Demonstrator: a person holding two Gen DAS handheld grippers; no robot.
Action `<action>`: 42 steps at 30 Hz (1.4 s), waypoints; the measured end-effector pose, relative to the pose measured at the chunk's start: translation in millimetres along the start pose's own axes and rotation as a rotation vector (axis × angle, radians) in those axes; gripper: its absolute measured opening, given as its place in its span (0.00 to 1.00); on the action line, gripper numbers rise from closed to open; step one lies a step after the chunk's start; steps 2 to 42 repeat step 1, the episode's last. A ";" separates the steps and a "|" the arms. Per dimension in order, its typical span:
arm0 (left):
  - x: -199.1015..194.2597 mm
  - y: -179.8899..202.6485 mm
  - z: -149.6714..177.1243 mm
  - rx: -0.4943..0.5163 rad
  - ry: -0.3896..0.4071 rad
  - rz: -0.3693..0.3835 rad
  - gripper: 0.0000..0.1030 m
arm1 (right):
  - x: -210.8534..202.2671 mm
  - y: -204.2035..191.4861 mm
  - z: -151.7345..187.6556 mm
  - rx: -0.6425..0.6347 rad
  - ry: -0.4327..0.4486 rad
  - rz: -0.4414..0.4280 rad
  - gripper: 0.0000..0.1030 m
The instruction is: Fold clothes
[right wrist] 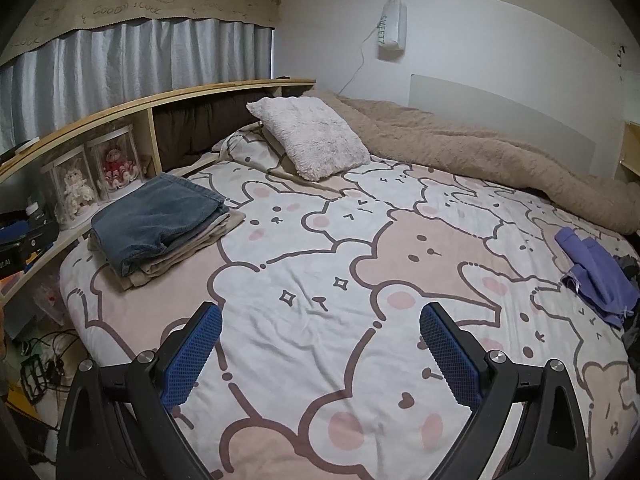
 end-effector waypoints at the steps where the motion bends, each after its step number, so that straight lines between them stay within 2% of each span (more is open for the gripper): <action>1: -0.2 0.2 0.4 0.001 0.000 0.000 1.00 | 0.0 0.5 -0.2 0.002 0.000 0.000 0.96; 42: -0.2 0.2 0.4 0.001 0.000 0.000 1.00 | 0.0 0.5 -0.2 0.002 0.000 0.000 0.96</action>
Point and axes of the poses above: each gripper's, at about its wrist camera, not at the fingertips, and x roughly the way its jaws point, y to its right, z to its underside, the point moved 8 cm from there along x, roughly the way its jaws point, and after that the axes turned 3 degrees about -x, right-handed, at the moved point
